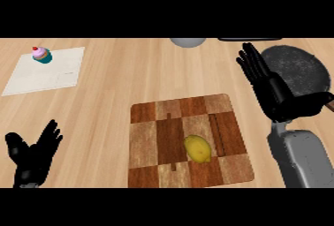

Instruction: Pick the lemon from the cutting board and place it in the pan

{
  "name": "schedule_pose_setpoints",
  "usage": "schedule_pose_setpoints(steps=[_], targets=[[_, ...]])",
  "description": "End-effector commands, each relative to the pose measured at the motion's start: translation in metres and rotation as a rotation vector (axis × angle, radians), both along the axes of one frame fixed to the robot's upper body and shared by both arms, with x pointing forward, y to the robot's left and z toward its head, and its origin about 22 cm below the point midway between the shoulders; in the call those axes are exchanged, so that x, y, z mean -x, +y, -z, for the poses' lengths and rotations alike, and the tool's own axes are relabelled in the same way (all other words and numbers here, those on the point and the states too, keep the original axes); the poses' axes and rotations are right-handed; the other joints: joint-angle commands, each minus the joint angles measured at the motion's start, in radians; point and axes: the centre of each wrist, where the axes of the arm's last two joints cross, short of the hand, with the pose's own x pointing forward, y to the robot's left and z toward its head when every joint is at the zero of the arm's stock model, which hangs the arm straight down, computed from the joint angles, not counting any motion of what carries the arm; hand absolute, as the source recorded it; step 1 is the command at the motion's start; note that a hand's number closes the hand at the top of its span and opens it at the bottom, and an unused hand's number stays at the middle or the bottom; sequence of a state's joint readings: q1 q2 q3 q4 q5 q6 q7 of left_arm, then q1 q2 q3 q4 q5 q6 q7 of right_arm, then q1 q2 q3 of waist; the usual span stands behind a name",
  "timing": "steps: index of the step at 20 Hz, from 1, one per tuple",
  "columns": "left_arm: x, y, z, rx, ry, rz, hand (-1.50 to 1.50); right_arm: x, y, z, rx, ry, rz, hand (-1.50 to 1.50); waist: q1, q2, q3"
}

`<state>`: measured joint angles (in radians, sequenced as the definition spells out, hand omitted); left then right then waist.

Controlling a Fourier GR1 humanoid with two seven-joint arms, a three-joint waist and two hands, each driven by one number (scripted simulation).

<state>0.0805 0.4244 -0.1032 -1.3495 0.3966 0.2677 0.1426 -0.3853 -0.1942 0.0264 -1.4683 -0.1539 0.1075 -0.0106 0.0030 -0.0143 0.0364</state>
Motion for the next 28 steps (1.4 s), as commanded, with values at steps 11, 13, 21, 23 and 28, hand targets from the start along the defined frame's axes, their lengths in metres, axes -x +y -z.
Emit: schedule_pose_setpoints(steps=[11,13,21,23,28], targets=[[-0.078,-0.059,-0.104,0.01,-0.411,0.192,0.0,-0.001,-0.023,-0.014,0.198,-0.289,-0.572,1.5,-0.018,0.017,-0.033],[-0.064,-0.057,-0.1,0.01,-0.411,0.208,0.0,-0.007,-0.06,-0.011,0.294,-0.263,-0.549,-1.5,0.005,0.017,-0.034],[-0.083,-0.07,-0.089,0.023,-0.396,0.22,0.0,-0.028,-0.05,-0.049,0.559,-0.449,-0.628,-1.5,0.001,0.018,-0.036],[-0.07,-0.053,-0.091,0.006,-0.406,0.231,0.0,-0.035,-0.049,-0.064,0.565,-0.457,-0.648,-1.5,0.007,0.015,-0.037],[-0.067,-0.058,-0.106,-0.001,-0.403,0.247,0.0,-0.03,0.002,-0.078,0.845,-0.498,-0.696,-1.5,0.016,0.011,-0.037]])
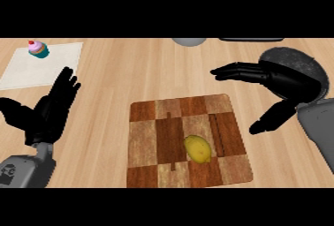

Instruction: Pick the lemon from the cutting board and place it in the pan

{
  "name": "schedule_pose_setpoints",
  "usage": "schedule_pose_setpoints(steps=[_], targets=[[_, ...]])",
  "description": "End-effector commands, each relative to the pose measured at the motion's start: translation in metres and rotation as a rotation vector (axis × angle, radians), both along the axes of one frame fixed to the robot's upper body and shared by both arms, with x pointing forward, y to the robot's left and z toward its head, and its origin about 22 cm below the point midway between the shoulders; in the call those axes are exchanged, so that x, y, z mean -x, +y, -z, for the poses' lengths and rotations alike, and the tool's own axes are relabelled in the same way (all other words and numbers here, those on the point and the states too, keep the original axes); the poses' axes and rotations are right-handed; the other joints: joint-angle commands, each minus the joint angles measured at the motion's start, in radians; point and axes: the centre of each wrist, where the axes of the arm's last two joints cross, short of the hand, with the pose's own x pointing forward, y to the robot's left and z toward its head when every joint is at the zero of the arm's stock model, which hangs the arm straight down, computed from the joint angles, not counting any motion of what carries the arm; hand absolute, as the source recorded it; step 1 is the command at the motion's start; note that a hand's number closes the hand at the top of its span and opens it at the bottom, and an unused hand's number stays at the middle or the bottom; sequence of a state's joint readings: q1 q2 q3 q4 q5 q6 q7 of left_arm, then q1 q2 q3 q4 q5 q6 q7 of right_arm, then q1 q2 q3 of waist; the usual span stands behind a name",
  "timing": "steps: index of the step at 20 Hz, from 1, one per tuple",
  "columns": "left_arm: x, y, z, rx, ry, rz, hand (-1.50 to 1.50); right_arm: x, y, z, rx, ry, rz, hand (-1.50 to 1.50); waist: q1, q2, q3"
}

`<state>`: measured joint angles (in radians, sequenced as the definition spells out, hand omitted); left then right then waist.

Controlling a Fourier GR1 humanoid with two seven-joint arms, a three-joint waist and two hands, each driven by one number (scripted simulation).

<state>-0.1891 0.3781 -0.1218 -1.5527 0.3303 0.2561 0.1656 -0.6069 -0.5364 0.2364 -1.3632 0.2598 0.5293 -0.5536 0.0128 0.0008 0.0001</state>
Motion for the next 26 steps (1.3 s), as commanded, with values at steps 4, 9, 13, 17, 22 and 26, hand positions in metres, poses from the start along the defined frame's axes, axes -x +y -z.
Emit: schedule_pose_setpoints(steps=[4,9,13,17,22,26], targets=[[0.008,-0.005,0.012,0.005,0.009,-0.009,0.0,0.01,0.059,-0.02,0.275,-0.124,-0.089,-1.5,-0.004,-0.002,-0.001],[0.001,-0.003,0.001,0.006,0.007,0.004,0.0,0.017,0.074,-0.009,0.548,-0.116,-0.143,-1.5,-0.006,-0.003,-0.001],[0.008,0.012,0.011,0.002,0.013,-0.018,0.0,0.027,0.075,-0.005,0.742,-0.091,-0.194,-1.5,-0.008,-0.004,-0.001],[0.008,-0.003,-0.009,0.003,0.005,-0.008,0.0,0.031,0.082,0.0,0.745,-0.118,-0.182,-1.5,-0.006,-0.002,0.0],[0.016,-0.001,0.012,-0.003,0.013,-0.023,0.0,0.076,0.085,-0.003,0.816,-0.269,-0.173,-1.5,-0.016,-0.005,0.0],[0.003,0.002,0.0,-0.006,0.017,-0.016,0.0,0.067,0.097,-0.002,0.805,-0.336,-0.113,-1.5,-0.009,-0.001,0.0]])
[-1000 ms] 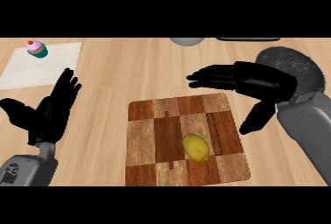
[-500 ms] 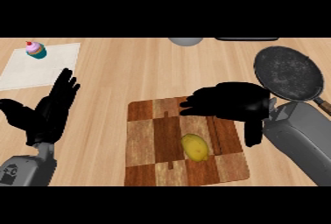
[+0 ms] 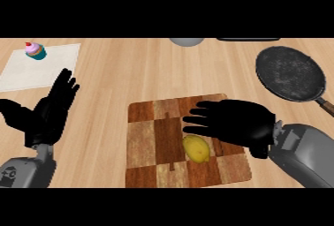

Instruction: Pick the lemon from the cutting board and place it in the pan

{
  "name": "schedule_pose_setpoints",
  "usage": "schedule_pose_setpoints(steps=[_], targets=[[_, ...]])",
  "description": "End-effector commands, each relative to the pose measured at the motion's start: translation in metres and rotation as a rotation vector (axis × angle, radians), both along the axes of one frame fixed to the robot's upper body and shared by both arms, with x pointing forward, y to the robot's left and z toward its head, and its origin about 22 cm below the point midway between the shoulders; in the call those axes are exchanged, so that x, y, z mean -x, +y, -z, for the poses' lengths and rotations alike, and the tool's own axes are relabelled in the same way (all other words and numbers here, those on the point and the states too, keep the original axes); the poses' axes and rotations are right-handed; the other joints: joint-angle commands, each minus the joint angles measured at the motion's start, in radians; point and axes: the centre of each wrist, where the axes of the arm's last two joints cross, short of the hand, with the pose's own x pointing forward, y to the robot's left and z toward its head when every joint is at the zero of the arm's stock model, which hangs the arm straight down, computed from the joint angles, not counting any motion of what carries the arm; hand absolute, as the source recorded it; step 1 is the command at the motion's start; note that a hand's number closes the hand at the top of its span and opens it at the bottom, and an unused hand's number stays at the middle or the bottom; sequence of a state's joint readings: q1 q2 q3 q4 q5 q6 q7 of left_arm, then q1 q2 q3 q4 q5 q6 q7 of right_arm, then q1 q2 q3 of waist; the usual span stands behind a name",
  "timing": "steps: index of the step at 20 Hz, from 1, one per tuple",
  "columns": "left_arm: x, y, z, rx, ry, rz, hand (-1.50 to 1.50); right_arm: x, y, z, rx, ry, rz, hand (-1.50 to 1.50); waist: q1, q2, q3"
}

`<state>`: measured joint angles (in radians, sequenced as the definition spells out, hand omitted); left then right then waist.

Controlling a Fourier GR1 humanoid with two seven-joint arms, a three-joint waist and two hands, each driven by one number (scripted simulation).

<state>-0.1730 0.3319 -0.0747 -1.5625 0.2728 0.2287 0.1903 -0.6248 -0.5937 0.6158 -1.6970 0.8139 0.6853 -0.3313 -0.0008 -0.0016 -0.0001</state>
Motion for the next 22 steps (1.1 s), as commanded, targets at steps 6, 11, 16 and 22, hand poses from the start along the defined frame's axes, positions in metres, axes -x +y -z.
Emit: schedule_pose_setpoints(steps=[6,11,16,22], targets=[[0.007,-0.005,-0.006,0.027,-0.005,0.008,0.0,0.019,0.016,0.002,-0.002,-0.027,-0.006,-1.5,0.005,0.001,0.0],[-0.005,0.0,0.009,0.011,-0.009,0.006,0.0,0.043,0.056,0.026,0.031,-0.046,0.034,-1.5,0.002,0.001,0.0],[0.003,-0.006,0.01,0.0,-0.01,-0.001,0.0,0.043,0.047,0.04,0.067,-0.072,0.076,-1.5,0.002,0.001,0.0],[-0.004,0.016,0.013,-0.014,-0.01,-0.013,0.0,0.007,0.054,0.052,0.021,-0.043,0.063,-1.5,0.006,0.003,0.0]])
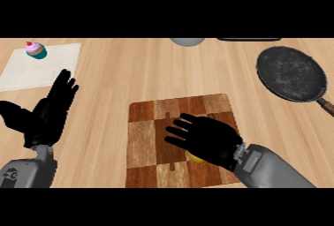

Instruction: Pick the lemon from the cutting board and place it in the pan

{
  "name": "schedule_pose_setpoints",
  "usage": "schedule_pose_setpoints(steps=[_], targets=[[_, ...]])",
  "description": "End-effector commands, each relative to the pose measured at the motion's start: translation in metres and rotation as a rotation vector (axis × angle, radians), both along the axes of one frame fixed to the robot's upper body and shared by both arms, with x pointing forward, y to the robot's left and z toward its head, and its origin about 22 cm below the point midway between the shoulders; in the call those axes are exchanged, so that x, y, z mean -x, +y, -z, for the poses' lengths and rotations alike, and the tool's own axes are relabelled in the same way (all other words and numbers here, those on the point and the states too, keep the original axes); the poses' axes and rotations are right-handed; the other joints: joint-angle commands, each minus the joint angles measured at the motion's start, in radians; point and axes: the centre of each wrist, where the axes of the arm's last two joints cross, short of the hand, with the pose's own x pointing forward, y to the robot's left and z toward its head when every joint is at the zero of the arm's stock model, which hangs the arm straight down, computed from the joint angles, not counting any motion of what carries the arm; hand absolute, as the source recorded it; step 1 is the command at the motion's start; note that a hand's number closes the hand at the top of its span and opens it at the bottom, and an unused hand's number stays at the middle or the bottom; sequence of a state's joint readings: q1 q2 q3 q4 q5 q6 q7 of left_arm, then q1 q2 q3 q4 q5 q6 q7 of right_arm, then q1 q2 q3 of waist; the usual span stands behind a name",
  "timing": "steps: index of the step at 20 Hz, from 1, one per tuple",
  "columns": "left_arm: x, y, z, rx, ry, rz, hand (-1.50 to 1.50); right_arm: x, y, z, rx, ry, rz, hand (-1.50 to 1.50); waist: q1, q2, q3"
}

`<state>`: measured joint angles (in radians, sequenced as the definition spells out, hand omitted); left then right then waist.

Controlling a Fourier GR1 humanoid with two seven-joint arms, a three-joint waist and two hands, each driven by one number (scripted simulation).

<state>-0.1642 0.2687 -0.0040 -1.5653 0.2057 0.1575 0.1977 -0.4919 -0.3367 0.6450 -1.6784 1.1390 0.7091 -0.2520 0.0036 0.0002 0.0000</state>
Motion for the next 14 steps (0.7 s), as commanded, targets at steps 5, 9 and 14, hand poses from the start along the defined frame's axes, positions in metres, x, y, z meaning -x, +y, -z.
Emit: schedule_pose_setpoints(steps=[5,9,14], targets=[[-0.002,0.007,0.008,-0.005,-0.001,-0.005,0.0,-0.018,-0.007,0.027,0.07,0.009,-0.01,-1.5,0.0,0.001,0.0],[0.006,0.005,-0.024,0.014,0.005,0.01,0.0,-0.015,0.017,0.035,0.05,0.025,-0.012,-1.5,0.002,-0.001,0.0],[0.0,0.008,-0.006,0.001,0.009,0.01,0.0,-0.017,0.026,0.06,0.016,0.046,-0.009,-1.5,0.0,0.0,0.0]])
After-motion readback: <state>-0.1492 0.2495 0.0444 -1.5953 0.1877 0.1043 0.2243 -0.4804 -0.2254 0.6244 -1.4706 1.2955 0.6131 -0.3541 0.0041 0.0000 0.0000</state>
